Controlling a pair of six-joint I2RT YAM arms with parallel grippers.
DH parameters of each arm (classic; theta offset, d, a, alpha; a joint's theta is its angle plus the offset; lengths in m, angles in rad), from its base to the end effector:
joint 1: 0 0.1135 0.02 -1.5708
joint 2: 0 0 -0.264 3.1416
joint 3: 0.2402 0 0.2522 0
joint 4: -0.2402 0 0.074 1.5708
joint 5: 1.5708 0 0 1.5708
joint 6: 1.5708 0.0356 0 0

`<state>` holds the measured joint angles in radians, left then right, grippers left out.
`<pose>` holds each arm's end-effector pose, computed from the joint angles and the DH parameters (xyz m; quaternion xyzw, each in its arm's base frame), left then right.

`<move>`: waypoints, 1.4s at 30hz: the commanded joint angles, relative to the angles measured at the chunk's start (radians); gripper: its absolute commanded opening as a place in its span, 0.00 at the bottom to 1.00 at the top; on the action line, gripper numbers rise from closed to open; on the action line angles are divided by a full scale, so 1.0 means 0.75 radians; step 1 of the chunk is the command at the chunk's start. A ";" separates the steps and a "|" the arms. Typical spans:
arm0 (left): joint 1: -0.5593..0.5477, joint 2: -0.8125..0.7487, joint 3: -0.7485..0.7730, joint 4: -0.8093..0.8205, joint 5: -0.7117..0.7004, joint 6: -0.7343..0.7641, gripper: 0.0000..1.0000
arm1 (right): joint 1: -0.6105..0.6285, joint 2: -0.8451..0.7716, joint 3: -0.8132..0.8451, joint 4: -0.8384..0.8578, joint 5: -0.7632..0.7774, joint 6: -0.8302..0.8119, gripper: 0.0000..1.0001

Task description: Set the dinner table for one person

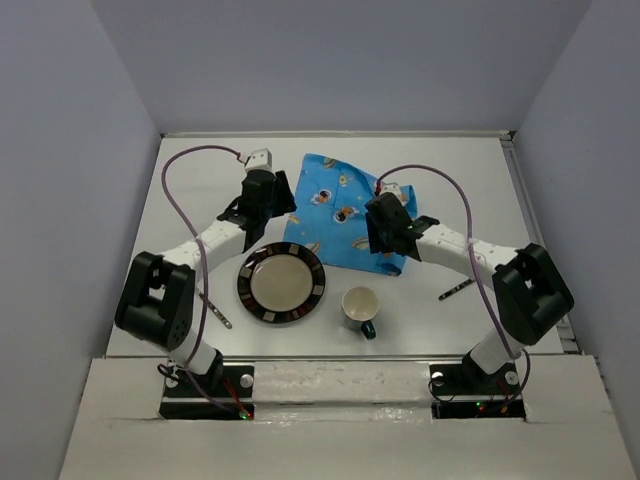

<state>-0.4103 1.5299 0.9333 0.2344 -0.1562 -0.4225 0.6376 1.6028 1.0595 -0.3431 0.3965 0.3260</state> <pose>0.3210 -0.1336 0.2506 -0.0493 0.8201 -0.1704 0.5440 0.2787 0.1894 0.2193 -0.0780 0.9226 -0.0120 0.3775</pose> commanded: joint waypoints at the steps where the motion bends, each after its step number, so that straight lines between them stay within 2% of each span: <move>1: 0.011 0.132 0.144 -0.075 0.032 0.089 0.66 | 0.013 0.053 -0.049 -0.029 0.009 0.048 0.64; 3: 0.011 0.187 0.199 -0.118 0.069 0.103 0.65 | -0.003 0.080 -0.044 -0.037 0.036 0.060 0.67; 5: 0.011 0.255 0.234 -0.145 0.088 0.117 0.64 | -0.016 0.107 -0.032 -0.037 0.030 0.062 0.66; 8: 0.009 0.320 0.275 -0.167 0.128 0.134 0.64 | -0.034 0.113 -0.022 -0.039 0.083 0.062 0.56; 9: 0.011 0.337 0.289 -0.179 0.149 0.140 0.64 | -0.034 0.111 -0.022 -0.035 0.081 0.062 0.47; 12: 0.009 0.398 0.347 -0.218 0.153 0.156 0.64 | -0.050 0.099 -0.022 -0.035 0.087 0.068 0.31; 13: 0.009 0.414 0.361 -0.231 0.147 0.168 0.63 | -0.050 0.096 -0.024 -0.033 0.091 0.069 0.22; 16: 0.009 0.490 0.410 -0.272 0.147 0.181 0.61 | -0.063 0.086 -0.030 -0.029 0.101 0.071 0.10; 22: -0.003 0.572 0.482 -0.310 0.106 0.203 0.60 | -0.075 0.045 -0.055 0.005 0.089 0.073 0.03; 27: -0.015 0.666 0.582 -0.415 0.073 0.238 0.54 | -0.075 -0.008 -0.067 0.056 0.052 0.069 0.00; 30: -0.015 0.699 0.607 -0.419 0.086 0.240 0.29 | -0.087 -0.036 -0.065 0.081 0.019 0.060 0.00; 31: -0.017 0.707 0.613 -0.419 0.084 0.238 0.03 | -0.087 -0.045 -0.065 0.087 0.003 0.056 0.00; 32: -0.017 0.721 0.617 -0.417 0.084 0.238 0.00 | -0.103 -0.051 -0.063 0.093 -0.007 0.048 0.00; 37: -0.003 0.715 0.637 -0.392 0.022 0.224 0.00 | -0.216 -0.102 -0.073 0.220 -0.179 0.032 0.00; 42: 0.133 0.648 0.688 -0.388 0.010 0.197 0.00 | -0.445 -0.194 -0.142 0.495 -0.438 0.101 0.00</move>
<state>-0.3996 2.0594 1.3876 -0.0467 -0.1104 -0.2634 0.4191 1.5379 0.9920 -0.1993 0.2348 0.3645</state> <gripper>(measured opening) 0.014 0.011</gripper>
